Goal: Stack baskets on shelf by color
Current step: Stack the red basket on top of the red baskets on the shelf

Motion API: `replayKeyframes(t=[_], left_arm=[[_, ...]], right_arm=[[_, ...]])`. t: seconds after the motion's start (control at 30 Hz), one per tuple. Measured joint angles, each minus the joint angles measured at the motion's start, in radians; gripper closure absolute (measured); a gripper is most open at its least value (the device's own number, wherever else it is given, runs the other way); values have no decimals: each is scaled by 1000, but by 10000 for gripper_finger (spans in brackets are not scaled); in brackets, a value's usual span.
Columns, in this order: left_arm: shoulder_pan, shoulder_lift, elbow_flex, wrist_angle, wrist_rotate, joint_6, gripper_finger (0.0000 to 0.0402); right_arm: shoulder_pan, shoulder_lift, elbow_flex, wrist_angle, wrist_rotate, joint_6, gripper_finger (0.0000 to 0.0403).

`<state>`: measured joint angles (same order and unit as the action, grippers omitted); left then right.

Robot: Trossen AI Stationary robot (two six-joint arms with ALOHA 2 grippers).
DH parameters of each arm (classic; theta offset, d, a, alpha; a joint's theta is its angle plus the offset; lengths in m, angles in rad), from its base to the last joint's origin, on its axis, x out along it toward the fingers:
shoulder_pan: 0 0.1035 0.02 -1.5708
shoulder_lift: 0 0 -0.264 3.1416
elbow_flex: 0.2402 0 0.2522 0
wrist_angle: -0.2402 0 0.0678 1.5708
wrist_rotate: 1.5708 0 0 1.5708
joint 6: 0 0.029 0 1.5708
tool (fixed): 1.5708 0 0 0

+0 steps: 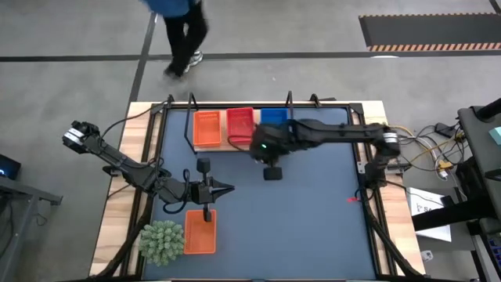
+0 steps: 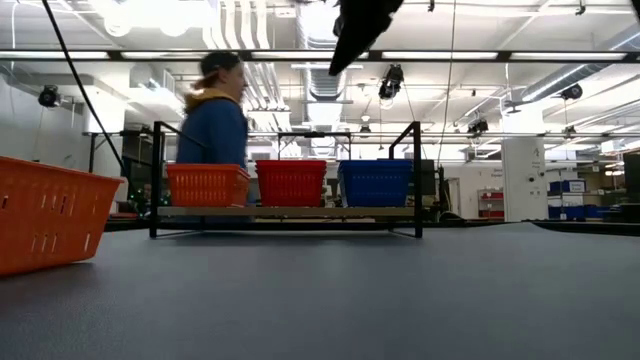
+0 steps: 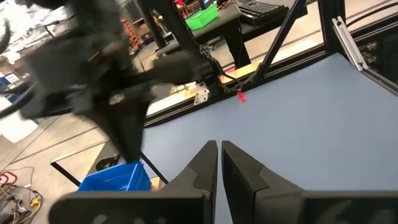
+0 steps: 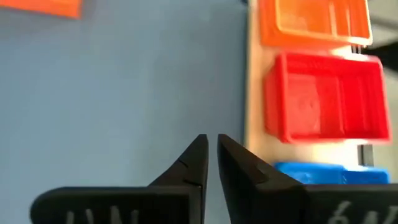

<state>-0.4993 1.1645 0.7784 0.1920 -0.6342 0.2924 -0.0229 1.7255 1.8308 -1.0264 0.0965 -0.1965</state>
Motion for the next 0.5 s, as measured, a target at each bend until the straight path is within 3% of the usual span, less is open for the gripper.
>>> replayKeyframes(t=[0.27, 0.5], left_arm=[[0, 0, 0, 1, 0, -1, 395], [0, 0, 0, 4, 0, -2, 395]], right_arm=[[102, -259, -506, 512, 1, 4, 376], [134, -409, -886, 942, 6, 4, 376]])
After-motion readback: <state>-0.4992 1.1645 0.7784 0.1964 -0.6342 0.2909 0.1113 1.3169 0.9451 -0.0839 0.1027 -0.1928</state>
